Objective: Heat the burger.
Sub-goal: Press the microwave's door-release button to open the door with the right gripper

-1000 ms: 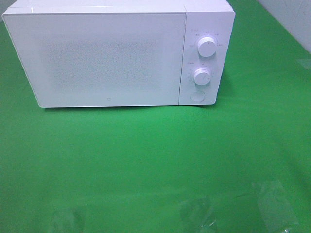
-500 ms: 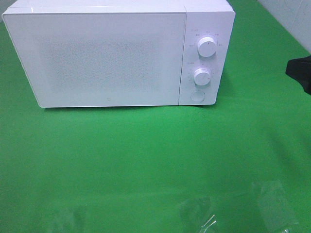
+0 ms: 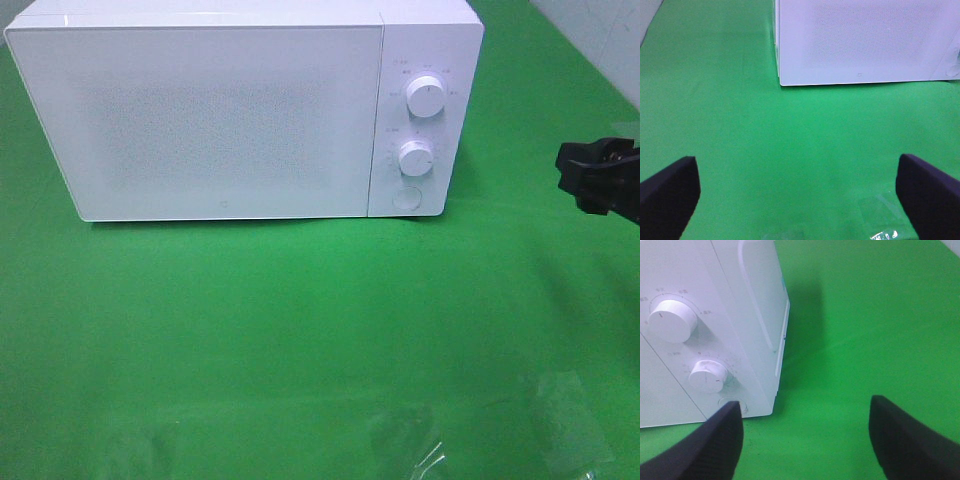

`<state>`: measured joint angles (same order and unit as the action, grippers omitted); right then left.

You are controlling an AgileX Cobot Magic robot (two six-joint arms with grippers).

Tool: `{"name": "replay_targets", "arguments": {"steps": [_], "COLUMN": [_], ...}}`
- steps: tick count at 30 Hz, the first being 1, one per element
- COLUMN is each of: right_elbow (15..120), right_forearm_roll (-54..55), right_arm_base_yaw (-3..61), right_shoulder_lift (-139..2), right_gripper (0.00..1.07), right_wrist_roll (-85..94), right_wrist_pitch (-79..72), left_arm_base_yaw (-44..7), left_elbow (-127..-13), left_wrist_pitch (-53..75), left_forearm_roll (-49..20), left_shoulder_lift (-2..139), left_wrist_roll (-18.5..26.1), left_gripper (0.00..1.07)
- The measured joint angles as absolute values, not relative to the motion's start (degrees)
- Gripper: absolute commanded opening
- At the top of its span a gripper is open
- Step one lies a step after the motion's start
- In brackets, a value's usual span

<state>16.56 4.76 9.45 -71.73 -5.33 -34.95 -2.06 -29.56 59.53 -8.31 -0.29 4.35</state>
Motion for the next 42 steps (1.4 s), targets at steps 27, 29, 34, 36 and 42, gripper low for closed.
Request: {"name": "replay_targets", "arguments": {"steps": [27,29,34,36,42], "right_elbow": [16.21,16.21,16.27,16.39,18.62], "right_forearm_roll": [30.37,32.09,38.04,40.45,44.52], "right_arm_base_yaw": [29.39,31.86,38.39,40.74,46.01], "right_shoulder_lift": [-89.9,-91.04,-93.91,-94.6,-96.26], "right_gripper": [0.67,0.67,0.67,0.67,0.67], "right_wrist_roll": [13.41,13.75,13.75,13.75,13.75], "right_wrist_pitch": [-55.92,-57.64,-62.05,-62.68,-63.31], "left_arm_base_yaw": [-2.06,-2.06,-2.06,-2.06,-2.06], "left_elbow": [-29.56,-29.56,-29.56,-29.56,-29.56], "left_wrist_pitch": [59.53,59.53,59.53,59.53,59.53], "left_forearm_roll": [-8.31,-8.31,-8.31,-8.31,-8.31], "left_shoulder_lift": [-0.29,-0.29,-0.29,-0.29,-0.29], "left_wrist_roll": [4.35,4.35,4.35,4.35,4.35], "left_gripper": [1.0,1.0,1.0,1.0,1.0]}}
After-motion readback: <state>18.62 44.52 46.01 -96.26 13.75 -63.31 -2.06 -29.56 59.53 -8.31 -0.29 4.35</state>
